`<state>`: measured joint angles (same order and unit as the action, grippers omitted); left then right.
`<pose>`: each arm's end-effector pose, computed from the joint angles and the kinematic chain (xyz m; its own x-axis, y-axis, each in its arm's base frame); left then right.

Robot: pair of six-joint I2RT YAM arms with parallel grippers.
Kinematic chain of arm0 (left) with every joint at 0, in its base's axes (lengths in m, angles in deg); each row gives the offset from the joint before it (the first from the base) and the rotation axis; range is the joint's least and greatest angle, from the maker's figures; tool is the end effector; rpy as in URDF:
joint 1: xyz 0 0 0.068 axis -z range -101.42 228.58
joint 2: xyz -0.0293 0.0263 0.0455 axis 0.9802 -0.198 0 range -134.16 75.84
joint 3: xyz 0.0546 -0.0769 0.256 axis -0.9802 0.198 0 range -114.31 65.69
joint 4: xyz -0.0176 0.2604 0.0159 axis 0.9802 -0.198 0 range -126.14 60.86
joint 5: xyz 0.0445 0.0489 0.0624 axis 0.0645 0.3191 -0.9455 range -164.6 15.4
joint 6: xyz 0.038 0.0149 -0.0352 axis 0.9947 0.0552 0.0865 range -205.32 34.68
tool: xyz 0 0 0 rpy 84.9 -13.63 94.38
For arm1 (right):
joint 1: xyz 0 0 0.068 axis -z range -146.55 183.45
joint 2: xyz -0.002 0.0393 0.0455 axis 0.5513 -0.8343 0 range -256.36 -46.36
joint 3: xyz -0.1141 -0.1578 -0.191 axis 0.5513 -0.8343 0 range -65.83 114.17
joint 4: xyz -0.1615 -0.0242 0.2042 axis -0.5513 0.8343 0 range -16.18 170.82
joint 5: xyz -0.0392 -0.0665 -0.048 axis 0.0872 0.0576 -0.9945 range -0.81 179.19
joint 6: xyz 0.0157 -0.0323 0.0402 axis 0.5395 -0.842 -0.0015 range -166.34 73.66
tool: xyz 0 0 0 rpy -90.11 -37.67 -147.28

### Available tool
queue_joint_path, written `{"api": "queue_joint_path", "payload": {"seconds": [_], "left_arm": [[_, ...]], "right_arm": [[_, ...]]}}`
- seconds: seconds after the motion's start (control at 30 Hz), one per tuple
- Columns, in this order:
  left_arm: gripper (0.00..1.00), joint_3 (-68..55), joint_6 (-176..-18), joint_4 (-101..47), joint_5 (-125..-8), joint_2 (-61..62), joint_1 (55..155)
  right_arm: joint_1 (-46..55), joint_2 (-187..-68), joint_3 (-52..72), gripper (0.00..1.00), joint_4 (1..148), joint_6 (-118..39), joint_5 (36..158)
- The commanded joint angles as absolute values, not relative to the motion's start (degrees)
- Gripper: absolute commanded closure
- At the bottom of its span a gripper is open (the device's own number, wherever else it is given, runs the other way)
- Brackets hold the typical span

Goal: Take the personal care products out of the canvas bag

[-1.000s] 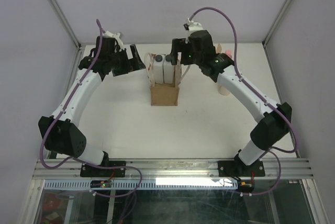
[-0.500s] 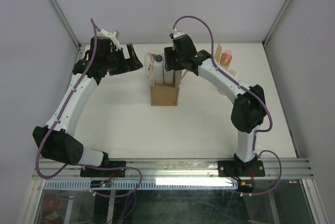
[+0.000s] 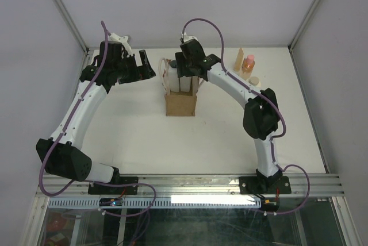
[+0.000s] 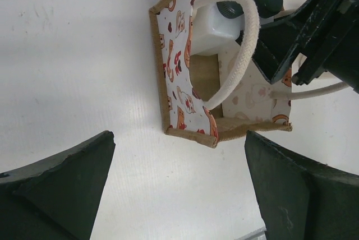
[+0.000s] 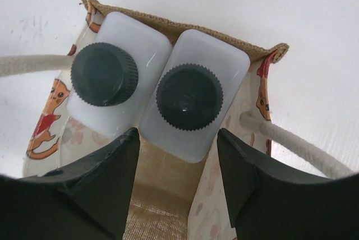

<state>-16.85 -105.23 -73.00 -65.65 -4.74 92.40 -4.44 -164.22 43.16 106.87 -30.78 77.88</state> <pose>0.2908 -0.0772 0.3695 -0.7282 -0.1674 -0.6646 0.1068 0.9301 -0.3513 0.3796 0.2868 0.2956 -0.6386 -0.1639 -0.7519 -0.3280 0.9418 0.0732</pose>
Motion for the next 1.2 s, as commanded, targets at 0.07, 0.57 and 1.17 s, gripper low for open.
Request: {"api": "queue_joint_path", "payload": {"seconds": [0.07, 0.57, 1.17], "left_arm": [[0.01, -18.05, -103.78, -72.23, -66.47, -3.37, 92.36], [0.01, -18.37, -104.35, -72.52, -66.91, -3.93, 92.37], [0.01, -18.76, -103.78, -72.56, -66.51, -4.36, 92.32]], "right_arm": [[-4.78, -167.40, 50.18, 0.37, 106.50, -29.74, 74.22], [-4.70, -170.02, 52.10, 0.50, 107.25, -28.45, 65.33], [-4.68, -177.16, 57.94, 0.30, 107.06, -29.91, 64.21]]}}
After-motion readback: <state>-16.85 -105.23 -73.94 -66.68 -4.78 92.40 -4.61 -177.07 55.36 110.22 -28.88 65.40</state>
